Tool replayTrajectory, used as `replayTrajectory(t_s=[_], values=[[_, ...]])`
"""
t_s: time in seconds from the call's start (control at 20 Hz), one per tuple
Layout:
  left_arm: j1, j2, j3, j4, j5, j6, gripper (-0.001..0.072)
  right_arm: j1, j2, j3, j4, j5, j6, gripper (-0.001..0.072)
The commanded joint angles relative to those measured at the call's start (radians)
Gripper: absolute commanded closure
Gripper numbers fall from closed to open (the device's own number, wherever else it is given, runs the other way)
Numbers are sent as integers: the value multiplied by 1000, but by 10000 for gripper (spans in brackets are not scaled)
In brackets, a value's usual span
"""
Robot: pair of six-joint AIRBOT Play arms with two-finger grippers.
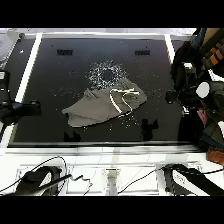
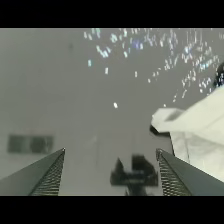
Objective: Fold the clothes and pants, and hang the long-sleeved shirts on hangers.
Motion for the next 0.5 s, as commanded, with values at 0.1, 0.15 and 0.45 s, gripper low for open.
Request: replayTrajectory(t_s=[0.1, 0.15, 0.45], values=[[0, -130, -24, -13, 0, -56, 411, 0, -22, -40, 27, -209, 50, 672], [0, -163, -24, -13, 0, -56, 432, 0, -36, -40, 39, -253, 50, 602], [0, -320, -24, -36, 1, -98, 430, -1, -253, -39, 197, -298, 50, 310]])
